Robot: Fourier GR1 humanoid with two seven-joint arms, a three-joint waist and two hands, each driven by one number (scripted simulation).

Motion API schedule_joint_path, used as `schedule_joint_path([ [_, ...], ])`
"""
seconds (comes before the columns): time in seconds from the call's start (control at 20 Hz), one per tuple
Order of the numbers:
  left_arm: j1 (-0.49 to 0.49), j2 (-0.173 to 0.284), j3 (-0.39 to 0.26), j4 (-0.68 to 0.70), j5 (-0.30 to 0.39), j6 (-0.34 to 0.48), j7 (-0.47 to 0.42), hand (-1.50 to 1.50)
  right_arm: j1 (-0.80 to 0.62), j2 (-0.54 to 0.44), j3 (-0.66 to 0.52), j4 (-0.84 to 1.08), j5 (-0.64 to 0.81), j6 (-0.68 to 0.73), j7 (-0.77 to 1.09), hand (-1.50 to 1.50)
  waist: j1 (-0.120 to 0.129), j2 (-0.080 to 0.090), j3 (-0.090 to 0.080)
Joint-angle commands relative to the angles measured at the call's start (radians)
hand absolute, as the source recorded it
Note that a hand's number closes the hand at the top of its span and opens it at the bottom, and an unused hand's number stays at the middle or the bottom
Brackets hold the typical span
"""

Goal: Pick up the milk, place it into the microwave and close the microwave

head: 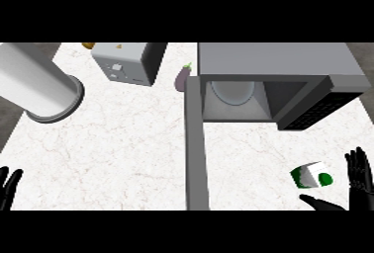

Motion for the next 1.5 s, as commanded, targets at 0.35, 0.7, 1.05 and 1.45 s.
schedule_joint_path([
  [0.35,0.022,-0.006,0.027,-0.012,0.028,-0.042,0.011,-1.5,-0.182,-0.072,-0.043,0.449,0.025,0.047,-0.197,-1.5,0.006,0.001,0.001],
  [0.7,0.015,-0.006,-0.002,-0.056,0.017,0.007,0.036,-1.5,-0.28,-0.098,-0.045,0.699,0.038,0.115,-0.322,-1.5,0.011,0.003,0.002],
  [1.05,-0.003,-0.002,0.062,0.024,0.011,-0.049,-0.029,-1.5,-0.325,-0.063,-0.054,0.805,0.038,0.065,-0.407,-1.5,0.008,0.002,0.002],
  [1.45,-0.034,-0.006,0.026,0.021,0.012,-0.011,0.021,-1.5,-0.366,-0.08,-0.089,0.8,-0.03,0.226,-0.398,1.5,0.009,0.005,0.004],
])
